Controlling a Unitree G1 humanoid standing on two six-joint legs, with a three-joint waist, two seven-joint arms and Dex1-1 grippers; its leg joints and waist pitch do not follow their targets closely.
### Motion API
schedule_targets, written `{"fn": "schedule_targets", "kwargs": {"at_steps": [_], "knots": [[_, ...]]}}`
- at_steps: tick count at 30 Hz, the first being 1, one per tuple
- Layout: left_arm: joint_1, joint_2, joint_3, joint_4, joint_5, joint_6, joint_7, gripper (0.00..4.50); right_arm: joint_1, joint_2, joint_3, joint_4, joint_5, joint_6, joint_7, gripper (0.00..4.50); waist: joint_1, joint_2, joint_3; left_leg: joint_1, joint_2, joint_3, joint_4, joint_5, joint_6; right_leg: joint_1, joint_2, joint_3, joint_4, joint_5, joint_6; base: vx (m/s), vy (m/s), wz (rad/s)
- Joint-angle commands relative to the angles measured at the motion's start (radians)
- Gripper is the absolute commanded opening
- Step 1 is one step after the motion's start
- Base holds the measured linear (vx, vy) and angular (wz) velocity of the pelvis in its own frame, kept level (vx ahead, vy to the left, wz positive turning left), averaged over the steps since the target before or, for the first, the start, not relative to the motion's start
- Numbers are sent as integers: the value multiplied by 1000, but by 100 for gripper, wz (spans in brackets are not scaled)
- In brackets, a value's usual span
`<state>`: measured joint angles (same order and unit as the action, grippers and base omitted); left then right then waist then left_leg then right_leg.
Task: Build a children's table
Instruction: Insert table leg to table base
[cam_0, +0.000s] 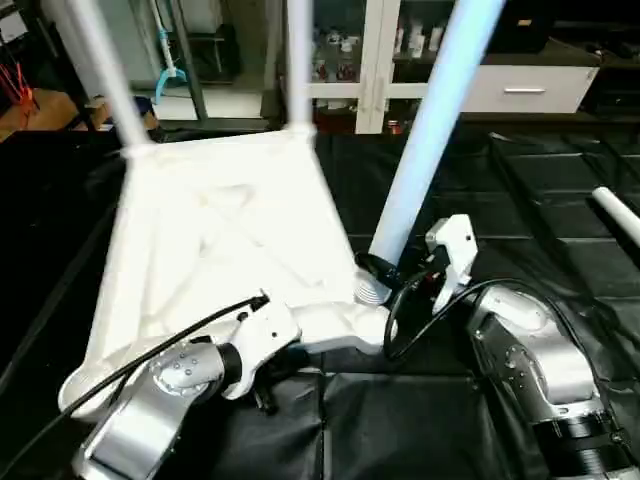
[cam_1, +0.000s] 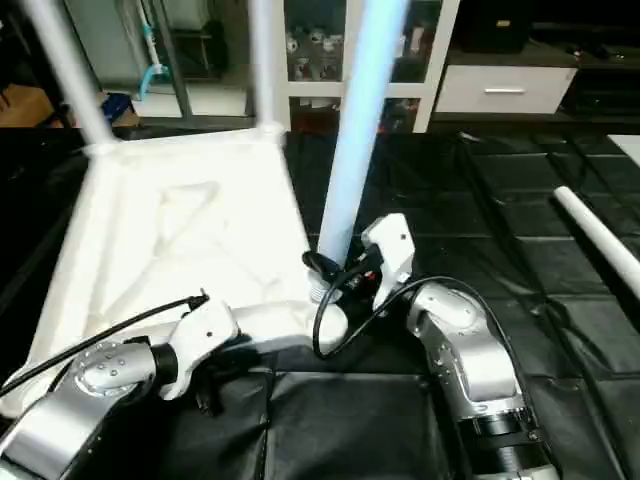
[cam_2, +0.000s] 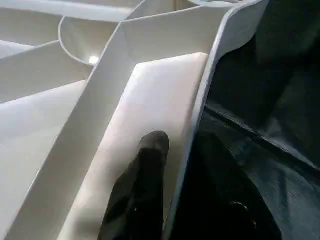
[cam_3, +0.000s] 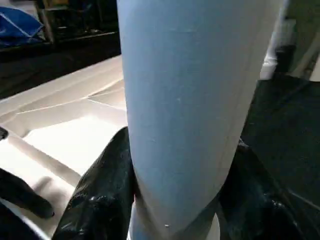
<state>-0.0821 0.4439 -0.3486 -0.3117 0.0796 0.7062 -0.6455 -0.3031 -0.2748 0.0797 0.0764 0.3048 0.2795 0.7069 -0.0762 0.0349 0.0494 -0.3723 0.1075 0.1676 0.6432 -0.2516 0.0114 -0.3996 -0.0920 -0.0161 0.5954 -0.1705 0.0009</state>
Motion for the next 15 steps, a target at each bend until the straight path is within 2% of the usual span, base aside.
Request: {"fn": "schedule_targets", "kwargs": {"at_steps": [1, 3, 5, 8, 12, 15], "knots": [[33, 8, 50, 54, 74, 113, 101, 67, -25, 9, -5, 2, -6, -14, -8, 188, 10, -16, -43, -11, 104, -61, -114, -274, 23, 42, -66, 30, -66, -341, -229, 0, 0, 0], [33, -6, 62, 49, 58, 83, 104, 67, -30, 13, -10, 7, -4, -14, -8, 188, 7, -18, -42, -13, 102, -63, -115, -297, 19, 41, -68, 30, -70, -384, -210, 0, 0, 0], [35, -21, 72, 46, 38, 53, 102, 63, -30, 11, -11, 9, -3, -16, -6, 188, 7, -20, -45, -12, 102, -64, -114, -298, 14, 40, -66, 30, -72, -382, -202, 0, 0, 0], [38, -3, 33, 44, 11, -116, 47, 48, -29, 10, -18, 22, 1, -18, -8, 188, 14, -18, -48, -2, 100, -55, -112, -277, 39, 30, -60, 31, -75, -320, -218, 0, 0, 0], [41, -17, 31, 26, -15, -133, 43, 48, -27, 13, -20, 22, 4, -20, -11, 188, 31, -13, -54, 8, 103, -46, -106, -166, 76, 31, -58, 31, -61, -142, -271, 0, 0, 0], [40, -17, 37, 13, -22, -124, 39, 90, -23, 16, -21, 18, 5, -19, -13, 188, 46, -14, -55, 7, 104, -44, -104, -109, 99, 38, -58, 30, -52, -86, -293, 0, 0, 0]]}}
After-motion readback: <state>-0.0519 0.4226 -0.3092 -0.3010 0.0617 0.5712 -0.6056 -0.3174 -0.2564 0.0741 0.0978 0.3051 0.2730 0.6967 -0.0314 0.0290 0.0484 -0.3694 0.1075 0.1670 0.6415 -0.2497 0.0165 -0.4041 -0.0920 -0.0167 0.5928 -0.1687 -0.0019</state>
